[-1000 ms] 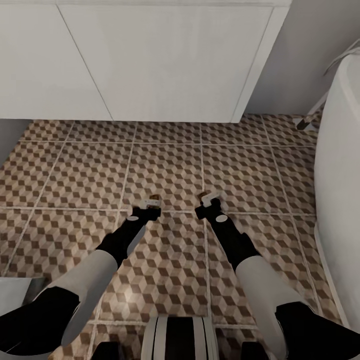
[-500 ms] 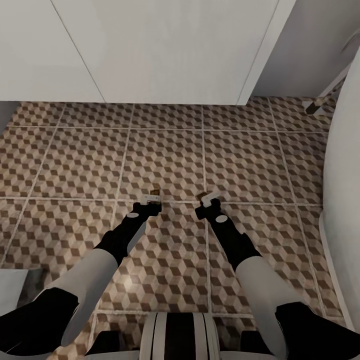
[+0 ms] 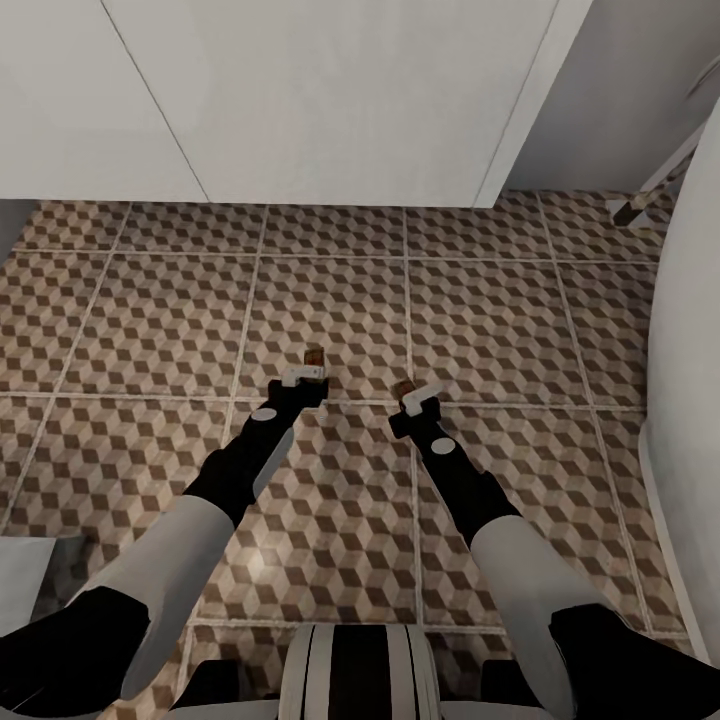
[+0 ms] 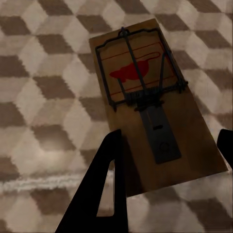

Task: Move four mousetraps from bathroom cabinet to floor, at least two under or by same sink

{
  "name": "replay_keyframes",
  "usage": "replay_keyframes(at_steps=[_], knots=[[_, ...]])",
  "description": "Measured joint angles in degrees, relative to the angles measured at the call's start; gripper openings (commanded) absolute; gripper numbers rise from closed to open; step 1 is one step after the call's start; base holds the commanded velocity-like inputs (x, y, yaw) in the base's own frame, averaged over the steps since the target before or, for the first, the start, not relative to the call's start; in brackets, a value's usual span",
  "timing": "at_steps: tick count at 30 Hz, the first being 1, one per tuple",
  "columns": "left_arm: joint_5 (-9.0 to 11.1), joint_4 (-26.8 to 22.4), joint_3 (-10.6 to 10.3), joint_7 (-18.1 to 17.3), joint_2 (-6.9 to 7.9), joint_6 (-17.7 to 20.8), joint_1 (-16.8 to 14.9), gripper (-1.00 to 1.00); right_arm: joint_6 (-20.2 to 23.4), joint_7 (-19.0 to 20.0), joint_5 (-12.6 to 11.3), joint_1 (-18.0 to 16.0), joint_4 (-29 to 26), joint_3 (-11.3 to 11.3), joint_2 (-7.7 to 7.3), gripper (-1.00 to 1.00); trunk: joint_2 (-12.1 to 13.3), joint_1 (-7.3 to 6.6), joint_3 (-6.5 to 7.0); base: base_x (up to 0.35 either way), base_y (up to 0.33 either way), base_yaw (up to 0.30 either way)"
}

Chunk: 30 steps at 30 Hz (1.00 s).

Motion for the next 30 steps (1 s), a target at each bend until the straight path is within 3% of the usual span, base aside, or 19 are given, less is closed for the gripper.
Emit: replay_keyframes(at_steps=[6,10,13,15,20,30], knots=[[-0.68,-7.14,-0.05,0.19,0.04,0.02,4.38,-1.0,-1.79,-5.53,0.19,0.02,-0.26,-0.16,0.02,-1.0,0.0,0.0,0.0,0.0,0.0,0.0],[-4.34,-8.59,-0.06,0.14,0.03,0.0,6.49,-1.0,-2.19,-7.56,0.23,-0.11,-0.81,-0.24,0.02,-1.0,0.0,0.0,0.0,0.0,0.0,0.0],[-5.95,-8.62,-0.07,0.11,-0.01,-0.02,6.93,-1.0,-0.01,-7.82,0.09,-0.47,-1.24,-0.28,0.02,-1.0,0.0,0.0,0.0,0.0,0.0,0.0],[-6.62,-8.65,-0.07,0.07,-0.03,-0.03,7.11,-1.0,3.93,-7.88,0.0,-1.08,-2.31,-0.32,0.02,-1.0,0.0,0.0,0.0,0.0,0.0,0.0],[-7.02,-8.74,-0.07,0.05,-0.04,-0.04,7.31,-1.0,9.03,-7.69,-0.07,-4.46,-4.47,-0.3,0.02,-1.0,0.0,0.0,0.0,0.0,0.0,0.0],[-7.18,-8.67,-0.07,0.14,-0.03,-0.04,7.83,-1.0,8.17,-4.11,-0.13,-6.74,-5.25,-0.21,0.02,-1.0,0.0,0.0,0.0,0.0,0.0,0.0]])
